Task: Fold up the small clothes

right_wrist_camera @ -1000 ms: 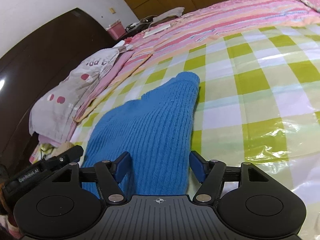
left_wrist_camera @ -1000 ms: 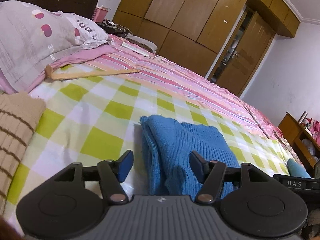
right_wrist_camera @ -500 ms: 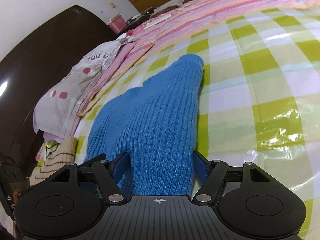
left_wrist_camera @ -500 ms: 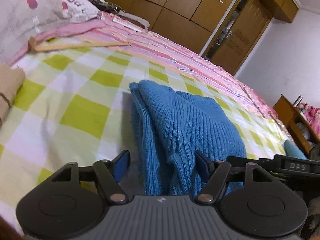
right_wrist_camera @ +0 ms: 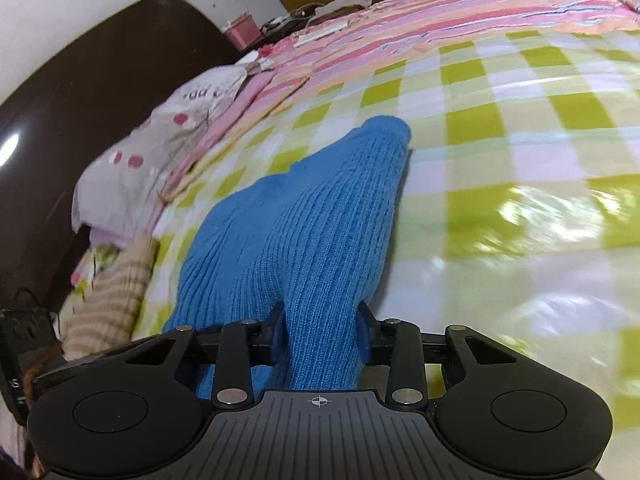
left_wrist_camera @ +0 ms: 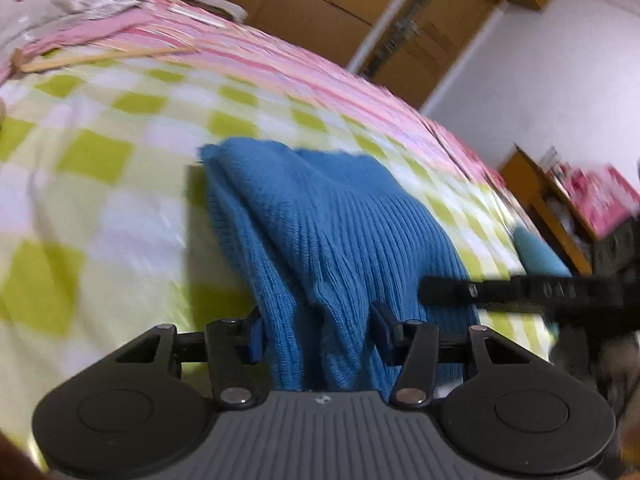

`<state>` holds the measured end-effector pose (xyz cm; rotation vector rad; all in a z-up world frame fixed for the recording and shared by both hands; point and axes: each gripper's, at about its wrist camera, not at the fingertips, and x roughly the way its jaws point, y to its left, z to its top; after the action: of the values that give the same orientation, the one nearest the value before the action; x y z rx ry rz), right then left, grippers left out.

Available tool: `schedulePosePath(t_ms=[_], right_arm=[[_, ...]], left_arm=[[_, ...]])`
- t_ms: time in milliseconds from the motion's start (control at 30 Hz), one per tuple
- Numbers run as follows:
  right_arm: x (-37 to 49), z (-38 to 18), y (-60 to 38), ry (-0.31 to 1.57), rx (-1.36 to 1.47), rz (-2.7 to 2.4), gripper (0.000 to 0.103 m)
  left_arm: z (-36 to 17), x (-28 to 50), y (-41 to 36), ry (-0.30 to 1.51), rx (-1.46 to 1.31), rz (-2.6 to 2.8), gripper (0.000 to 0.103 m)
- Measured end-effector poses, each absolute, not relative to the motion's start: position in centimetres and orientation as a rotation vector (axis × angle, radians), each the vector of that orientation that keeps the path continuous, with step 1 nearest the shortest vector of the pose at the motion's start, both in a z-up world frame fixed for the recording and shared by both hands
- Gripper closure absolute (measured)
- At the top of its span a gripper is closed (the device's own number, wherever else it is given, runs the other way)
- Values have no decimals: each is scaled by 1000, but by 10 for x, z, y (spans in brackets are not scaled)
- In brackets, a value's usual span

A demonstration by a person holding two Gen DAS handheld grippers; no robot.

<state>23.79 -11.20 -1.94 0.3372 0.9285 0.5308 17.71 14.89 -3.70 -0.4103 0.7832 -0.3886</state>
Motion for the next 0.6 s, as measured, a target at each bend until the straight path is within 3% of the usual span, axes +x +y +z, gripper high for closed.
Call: schedulePosePath(t_ms=[300,600], right_arm=[[191,-15,-151,903,285,476,65],[198,15,-152,749,281,454,65]], left_arm=[[-26,146,117,823,-275,-321,48],[10,159,115,665,-204,-210,48]])
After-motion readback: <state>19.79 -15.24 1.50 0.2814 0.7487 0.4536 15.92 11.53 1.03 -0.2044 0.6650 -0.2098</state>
